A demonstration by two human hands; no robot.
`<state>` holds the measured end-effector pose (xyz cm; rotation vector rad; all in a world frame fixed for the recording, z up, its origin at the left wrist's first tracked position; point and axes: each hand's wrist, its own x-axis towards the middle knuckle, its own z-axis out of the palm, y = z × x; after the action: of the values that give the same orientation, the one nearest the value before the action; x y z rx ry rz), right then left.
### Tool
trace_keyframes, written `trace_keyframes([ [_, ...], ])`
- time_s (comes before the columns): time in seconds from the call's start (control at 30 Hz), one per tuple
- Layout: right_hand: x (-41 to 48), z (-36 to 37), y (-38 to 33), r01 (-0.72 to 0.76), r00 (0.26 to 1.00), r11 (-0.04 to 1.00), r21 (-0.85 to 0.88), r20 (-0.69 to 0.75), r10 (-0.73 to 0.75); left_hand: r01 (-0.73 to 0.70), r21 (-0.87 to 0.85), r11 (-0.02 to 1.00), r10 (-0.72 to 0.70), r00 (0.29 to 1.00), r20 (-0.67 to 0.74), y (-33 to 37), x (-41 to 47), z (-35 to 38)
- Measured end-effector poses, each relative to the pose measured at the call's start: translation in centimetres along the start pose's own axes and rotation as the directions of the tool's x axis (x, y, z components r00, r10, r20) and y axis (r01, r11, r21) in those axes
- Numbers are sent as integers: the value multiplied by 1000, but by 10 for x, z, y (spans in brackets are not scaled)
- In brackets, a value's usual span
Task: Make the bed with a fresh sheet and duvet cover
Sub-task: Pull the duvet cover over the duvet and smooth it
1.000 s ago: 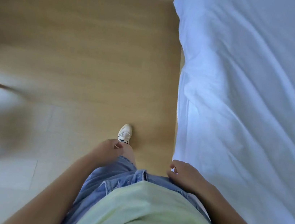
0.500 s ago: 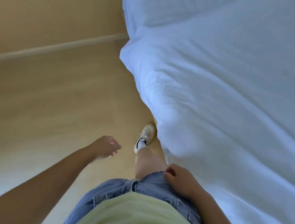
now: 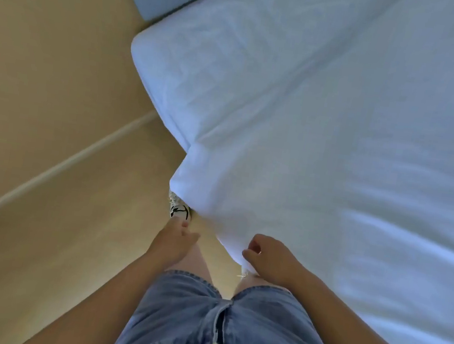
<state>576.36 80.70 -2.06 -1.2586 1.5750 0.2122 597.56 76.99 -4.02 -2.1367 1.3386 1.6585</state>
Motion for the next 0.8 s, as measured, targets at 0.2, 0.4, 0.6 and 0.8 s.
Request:
trace_keyframes([
  [0.2,116,-1,-75,-217,874,759,614,-223,431,-238,464,853,209,971,115,87,164,-59],
  [0.4,173,28,-89,-230,710,408,884,-134,691,-232,431,872,104,948,299,94,197,-20],
  [0.6,167,38,-100,-286,827,661,694,-170,536,-139,109,984,101,948,301,110,193,-7],
  [0.8,171,31,-132,-238,507,624,744,-453,733,-224,-16,974,216,910,354,123,163,-33],
])
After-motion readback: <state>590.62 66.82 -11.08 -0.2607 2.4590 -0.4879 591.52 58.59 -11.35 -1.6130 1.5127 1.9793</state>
